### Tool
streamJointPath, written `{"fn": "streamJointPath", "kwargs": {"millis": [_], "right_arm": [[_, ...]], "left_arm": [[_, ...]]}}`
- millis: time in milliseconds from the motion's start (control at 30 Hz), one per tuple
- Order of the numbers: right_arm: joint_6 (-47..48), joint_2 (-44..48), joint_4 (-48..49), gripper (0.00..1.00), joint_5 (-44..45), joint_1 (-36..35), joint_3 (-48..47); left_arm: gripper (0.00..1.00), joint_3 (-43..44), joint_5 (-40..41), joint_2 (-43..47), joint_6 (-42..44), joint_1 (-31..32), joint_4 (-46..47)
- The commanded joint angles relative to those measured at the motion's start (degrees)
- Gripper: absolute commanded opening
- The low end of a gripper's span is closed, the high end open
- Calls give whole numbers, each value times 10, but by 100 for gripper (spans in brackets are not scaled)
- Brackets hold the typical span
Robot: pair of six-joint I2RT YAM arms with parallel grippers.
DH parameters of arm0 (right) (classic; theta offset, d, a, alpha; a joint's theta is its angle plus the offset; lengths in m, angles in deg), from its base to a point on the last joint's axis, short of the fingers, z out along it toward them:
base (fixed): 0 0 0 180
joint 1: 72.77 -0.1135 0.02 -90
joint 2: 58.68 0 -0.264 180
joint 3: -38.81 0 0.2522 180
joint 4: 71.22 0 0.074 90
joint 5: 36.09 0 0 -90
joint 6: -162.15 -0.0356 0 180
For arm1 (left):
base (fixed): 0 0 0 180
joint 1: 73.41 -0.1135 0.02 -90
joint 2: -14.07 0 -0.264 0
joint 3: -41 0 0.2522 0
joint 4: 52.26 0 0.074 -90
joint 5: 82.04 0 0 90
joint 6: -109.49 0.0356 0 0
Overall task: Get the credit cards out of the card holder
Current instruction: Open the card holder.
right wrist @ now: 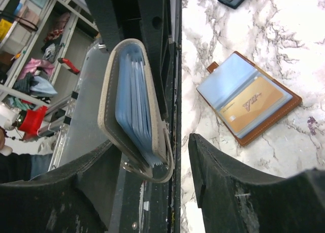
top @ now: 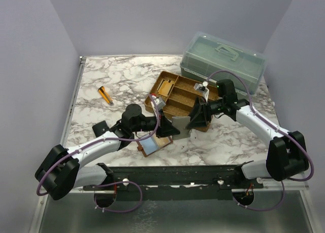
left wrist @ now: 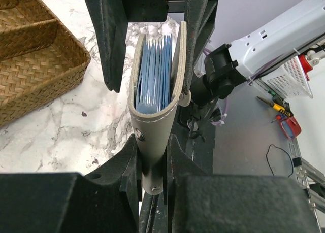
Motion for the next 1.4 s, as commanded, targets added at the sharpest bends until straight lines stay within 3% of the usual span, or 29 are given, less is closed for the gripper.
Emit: {"fn": "streamJointPath", "kwargs": {"millis": [0,200,367,467,600,733,1000,1167,1367], "right_arm": [[69,12,-59,61,-57,-2,-22],[97,25,-83,59,-126,-2,-28],[78,26,-72,59,-117,-2,-26],[42,26,-38,51,-108,-1,-18],[12,26,-9,49,-159,2,-14],[-16,27,20,41,-201,8,-8],[-19,26,24,43,-216,8,-6],[-14,26,21,50,-255,9,-11],[-4,28,12,48,-247,10,-10]], "left_arm": [[0,19,-35,25,16,1,11],[0,18,-69,37,1,1,22],[0,15,-75,55,6,0,24],[0,13,-84,61,7,0,26],[0,12,-98,62,4,0,29],[0,9,-105,61,-8,0,47],[0,14,-124,30,-37,0,102],[0,8,-122,37,-37,0,105],[0,-3,-117,45,-37,-4,105]]}}
